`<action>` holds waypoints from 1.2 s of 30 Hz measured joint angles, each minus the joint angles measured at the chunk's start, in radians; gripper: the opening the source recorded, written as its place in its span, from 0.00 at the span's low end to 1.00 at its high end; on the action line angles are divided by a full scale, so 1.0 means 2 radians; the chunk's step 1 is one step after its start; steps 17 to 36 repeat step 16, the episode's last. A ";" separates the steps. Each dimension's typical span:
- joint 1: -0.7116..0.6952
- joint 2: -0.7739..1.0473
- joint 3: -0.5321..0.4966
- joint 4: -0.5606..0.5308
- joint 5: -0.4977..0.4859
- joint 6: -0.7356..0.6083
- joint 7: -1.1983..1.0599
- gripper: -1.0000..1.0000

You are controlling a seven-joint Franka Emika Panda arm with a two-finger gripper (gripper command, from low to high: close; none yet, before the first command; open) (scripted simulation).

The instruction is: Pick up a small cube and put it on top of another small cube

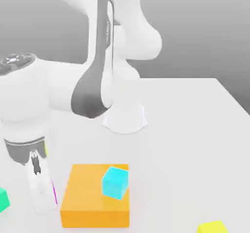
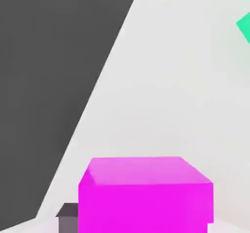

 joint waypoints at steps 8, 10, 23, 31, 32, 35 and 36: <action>0.071 -0.145 0.028 -0.105 -0.005 -0.040 -0.151 0.00; 0.075 -0.137 0.031 -0.119 -0.009 -0.019 -0.164 0.00; 0.078 -0.081 0.030 -0.132 -0.017 0.050 -0.163 1.00; 0.078 -0.081 0.030 -0.132 -0.017 0.050 -0.163 1.00; 0.078 -0.081 0.030 -0.132 -0.017 0.050 -0.163 1.00; 0.078 -0.081 0.030 -0.132 -0.017 0.050 -0.163 1.00; 0.078 -0.081 0.030 -0.132 -0.017 0.050 -0.163 1.00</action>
